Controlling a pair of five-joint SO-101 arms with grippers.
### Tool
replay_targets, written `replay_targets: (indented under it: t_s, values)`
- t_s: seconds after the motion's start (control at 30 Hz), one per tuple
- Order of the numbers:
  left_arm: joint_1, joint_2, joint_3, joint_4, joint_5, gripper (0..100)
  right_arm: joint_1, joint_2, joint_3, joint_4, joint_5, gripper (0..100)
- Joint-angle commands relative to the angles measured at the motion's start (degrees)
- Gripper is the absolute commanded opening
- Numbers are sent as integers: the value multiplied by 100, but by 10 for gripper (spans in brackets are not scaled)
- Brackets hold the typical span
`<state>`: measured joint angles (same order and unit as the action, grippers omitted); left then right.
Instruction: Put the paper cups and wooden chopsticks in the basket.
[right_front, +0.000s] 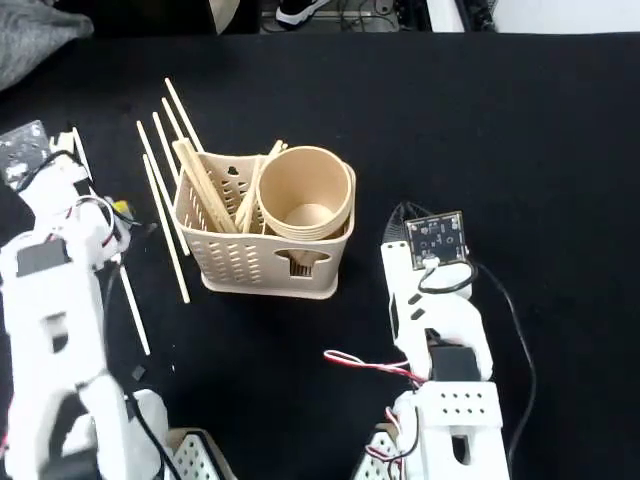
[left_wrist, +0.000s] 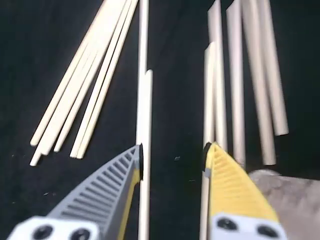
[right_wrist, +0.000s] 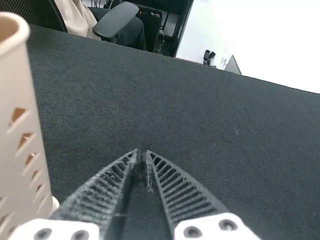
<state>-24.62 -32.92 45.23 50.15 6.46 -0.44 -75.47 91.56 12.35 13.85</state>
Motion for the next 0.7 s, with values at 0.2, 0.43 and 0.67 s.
replay_targets:
  t_s: [0.2, 0.43, 0.67]
  values:
    - [-347, 2884, -1297, -264, -448, 219, 53, -4, -40, -26, 26, 11]
    - [-435, 4132, -2264, 185, -448, 219, 53, -4, -40, -26, 26, 11]
    - [-426, 4598, -2993, 774, -440, 125, 53, -4, -40, -26, 26, 11]
